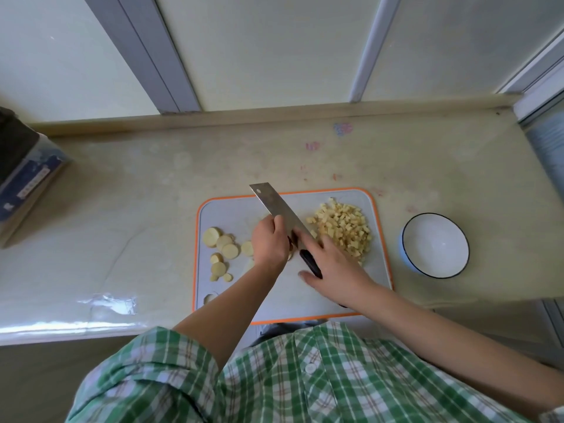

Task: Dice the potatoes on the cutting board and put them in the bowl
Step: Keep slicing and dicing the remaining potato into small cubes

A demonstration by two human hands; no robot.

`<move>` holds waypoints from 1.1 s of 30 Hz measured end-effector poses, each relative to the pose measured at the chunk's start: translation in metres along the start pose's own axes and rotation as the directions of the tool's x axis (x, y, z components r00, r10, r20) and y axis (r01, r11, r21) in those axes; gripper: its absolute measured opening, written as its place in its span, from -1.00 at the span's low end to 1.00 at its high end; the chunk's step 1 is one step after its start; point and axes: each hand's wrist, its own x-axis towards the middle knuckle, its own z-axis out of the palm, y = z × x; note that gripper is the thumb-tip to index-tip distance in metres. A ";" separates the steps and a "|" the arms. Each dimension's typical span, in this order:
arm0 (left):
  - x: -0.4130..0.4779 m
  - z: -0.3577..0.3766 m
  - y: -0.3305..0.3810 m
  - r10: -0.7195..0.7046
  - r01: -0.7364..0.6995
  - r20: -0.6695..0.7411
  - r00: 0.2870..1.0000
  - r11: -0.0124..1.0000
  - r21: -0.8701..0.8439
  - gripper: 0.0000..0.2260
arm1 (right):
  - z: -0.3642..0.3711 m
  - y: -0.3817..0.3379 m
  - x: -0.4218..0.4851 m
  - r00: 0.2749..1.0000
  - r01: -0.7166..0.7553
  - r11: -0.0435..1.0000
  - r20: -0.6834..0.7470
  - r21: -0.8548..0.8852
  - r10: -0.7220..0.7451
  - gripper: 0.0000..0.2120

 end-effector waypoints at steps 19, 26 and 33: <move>0.010 -0.019 -0.068 0.352 -0.420 0.263 0.899 0.513 0.749 -0.55 | 0.018 0.059 -0.035 0.951 -0.285 0.873 -0.001 0.397 0.310 -0.65; 0.014 -0.020 -0.067 0.341 -0.435 0.296 0.892 0.470 0.768 -0.52 | 0.007 0.066 -0.027 0.960 -0.259 0.920 -0.026 0.295 0.278 -0.67; 0.023 -0.014 -0.058 0.260 -0.364 0.258 0.931 0.577 0.731 -0.60 | -0.009 0.068 -0.023 0.964 -0.249 0.944 -0.041 0.215 0.264 -0.66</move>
